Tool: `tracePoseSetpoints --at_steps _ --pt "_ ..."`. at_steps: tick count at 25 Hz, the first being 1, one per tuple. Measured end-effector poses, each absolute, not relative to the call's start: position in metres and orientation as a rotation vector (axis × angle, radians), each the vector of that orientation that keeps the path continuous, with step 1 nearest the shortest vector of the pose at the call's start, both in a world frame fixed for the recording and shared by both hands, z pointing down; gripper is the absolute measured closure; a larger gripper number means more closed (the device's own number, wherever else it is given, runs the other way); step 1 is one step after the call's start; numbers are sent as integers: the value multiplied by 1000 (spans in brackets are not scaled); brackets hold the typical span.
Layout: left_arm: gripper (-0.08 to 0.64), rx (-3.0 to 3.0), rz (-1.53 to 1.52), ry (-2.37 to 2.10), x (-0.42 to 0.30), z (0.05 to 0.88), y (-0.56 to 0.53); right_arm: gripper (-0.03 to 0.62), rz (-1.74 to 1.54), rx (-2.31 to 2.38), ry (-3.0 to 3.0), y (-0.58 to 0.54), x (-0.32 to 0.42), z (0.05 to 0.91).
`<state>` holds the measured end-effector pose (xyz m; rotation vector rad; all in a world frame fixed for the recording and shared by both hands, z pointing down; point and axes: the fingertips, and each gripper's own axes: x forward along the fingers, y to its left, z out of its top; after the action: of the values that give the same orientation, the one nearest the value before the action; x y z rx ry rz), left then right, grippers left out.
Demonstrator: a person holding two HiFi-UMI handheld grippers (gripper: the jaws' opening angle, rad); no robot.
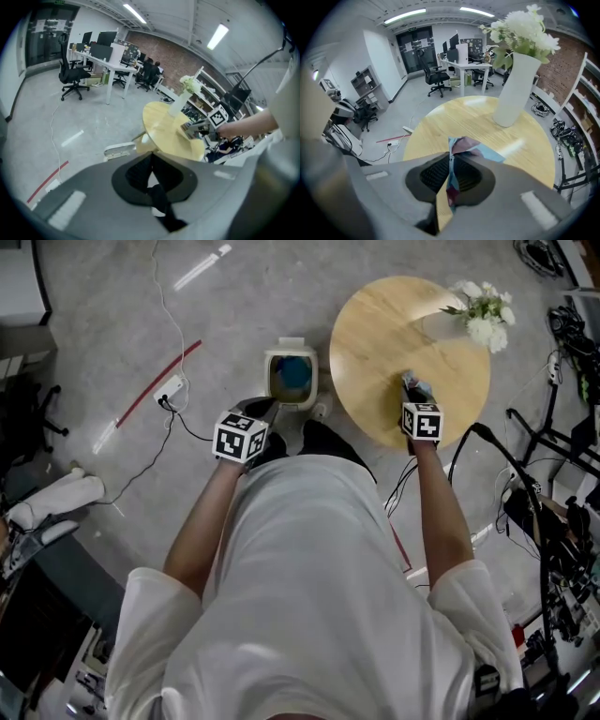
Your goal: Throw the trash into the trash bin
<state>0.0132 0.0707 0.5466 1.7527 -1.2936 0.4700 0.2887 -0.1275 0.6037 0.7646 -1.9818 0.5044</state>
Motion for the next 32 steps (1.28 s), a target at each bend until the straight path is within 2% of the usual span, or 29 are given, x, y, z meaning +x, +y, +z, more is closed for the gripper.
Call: tracePoseSetpoints --at_steps 19,32 --pt "555 1660 367 -1377 -45 546 136 566 445 477 -2084 -36 133 592" --pt "555 1568 322 -1438 -80 551 184 566 452 279 -2115 17 60 601"
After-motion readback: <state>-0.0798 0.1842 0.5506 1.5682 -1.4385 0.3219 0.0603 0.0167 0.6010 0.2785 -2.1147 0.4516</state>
